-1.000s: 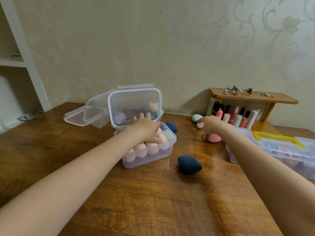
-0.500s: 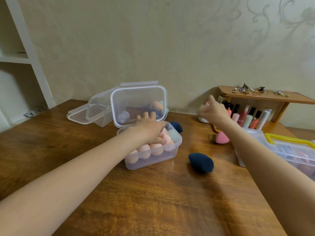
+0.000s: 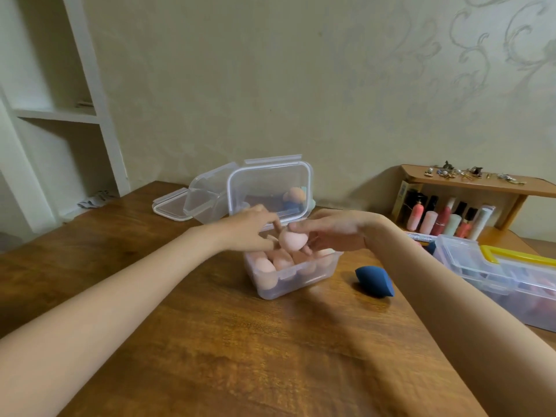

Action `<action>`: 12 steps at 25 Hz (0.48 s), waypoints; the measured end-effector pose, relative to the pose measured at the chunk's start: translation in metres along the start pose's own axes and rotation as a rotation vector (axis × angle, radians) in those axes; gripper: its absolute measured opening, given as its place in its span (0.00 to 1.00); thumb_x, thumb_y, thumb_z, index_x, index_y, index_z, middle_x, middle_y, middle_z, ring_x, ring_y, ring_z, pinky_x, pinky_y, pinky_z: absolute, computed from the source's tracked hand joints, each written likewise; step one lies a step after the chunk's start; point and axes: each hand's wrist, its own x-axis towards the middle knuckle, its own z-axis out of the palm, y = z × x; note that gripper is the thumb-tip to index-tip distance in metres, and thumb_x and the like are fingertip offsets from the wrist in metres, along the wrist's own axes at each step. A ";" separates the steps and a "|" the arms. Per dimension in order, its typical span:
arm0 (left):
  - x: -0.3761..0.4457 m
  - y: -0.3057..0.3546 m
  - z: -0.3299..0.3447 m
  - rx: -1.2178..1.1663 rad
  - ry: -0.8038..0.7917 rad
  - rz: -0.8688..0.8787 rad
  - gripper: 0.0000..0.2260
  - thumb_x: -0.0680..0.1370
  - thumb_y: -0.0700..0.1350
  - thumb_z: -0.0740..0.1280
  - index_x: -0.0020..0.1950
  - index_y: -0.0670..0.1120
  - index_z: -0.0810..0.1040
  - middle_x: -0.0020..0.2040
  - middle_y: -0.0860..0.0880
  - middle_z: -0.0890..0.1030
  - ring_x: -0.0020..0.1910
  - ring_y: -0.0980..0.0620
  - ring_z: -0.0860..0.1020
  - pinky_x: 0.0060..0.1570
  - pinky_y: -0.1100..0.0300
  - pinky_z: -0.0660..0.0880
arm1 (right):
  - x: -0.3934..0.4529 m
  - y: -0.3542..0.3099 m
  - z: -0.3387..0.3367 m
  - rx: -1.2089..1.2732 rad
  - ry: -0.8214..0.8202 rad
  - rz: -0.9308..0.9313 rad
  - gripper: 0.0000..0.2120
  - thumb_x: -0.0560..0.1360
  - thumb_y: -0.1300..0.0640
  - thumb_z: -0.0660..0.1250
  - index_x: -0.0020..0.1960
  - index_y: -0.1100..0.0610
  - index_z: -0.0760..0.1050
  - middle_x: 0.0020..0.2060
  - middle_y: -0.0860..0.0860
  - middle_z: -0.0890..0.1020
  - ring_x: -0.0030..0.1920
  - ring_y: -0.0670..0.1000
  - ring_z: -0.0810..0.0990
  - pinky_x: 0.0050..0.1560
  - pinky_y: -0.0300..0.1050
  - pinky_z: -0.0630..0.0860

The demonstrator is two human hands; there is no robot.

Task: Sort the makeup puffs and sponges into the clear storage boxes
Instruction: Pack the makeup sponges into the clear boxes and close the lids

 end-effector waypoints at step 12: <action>-0.002 0.023 0.007 0.307 -0.134 -0.246 0.19 0.73 0.49 0.69 0.61 0.44 0.74 0.63 0.43 0.64 0.65 0.43 0.63 0.61 0.51 0.71 | 0.018 -0.012 0.017 -0.092 0.029 0.192 0.14 0.73 0.59 0.69 0.58 0.61 0.76 0.54 0.55 0.81 0.55 0.53 0.79 0.59 0.43 0.76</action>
